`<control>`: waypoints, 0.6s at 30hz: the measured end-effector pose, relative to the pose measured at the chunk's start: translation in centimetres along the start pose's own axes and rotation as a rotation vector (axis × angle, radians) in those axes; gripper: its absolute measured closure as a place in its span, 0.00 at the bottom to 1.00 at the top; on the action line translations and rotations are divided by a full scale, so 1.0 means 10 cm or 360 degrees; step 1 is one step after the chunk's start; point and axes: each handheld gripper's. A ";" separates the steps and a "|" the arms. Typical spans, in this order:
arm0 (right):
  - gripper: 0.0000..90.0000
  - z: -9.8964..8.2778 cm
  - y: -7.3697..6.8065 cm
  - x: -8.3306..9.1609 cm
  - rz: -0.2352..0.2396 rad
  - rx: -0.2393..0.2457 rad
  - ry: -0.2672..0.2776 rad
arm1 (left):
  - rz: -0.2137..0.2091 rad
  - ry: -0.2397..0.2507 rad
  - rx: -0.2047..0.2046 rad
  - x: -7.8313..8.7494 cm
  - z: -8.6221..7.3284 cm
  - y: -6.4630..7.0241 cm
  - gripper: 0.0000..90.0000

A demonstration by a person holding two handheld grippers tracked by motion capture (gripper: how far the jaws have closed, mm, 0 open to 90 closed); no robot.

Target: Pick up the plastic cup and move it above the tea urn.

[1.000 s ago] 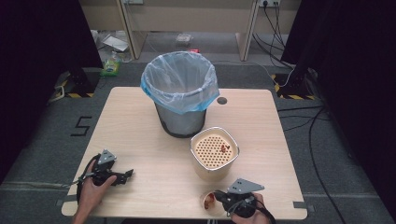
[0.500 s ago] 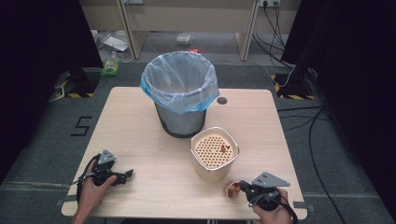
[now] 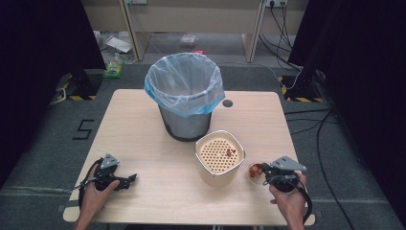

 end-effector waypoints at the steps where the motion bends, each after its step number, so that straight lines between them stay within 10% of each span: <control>1: 0.97 0.03 0.02 -0.02 -0.0014 0.0004 0.0007 | 0.0000 0.0000 0.0000 0.00 0.00 0.00 0.00; 18: 0.97 0.59 0.32 -0.32 -0.0262 0.0187 0.0193 | 0.0000 -0.0003 0.0002 0.00 0.00 0.00 0.00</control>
Point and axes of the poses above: each handheld gripper's, and its own axes: x roughly backward along the jaws, z roughly out of its top, y roughly to its right, and after that the axes turned 12 degrees about y, right-handed
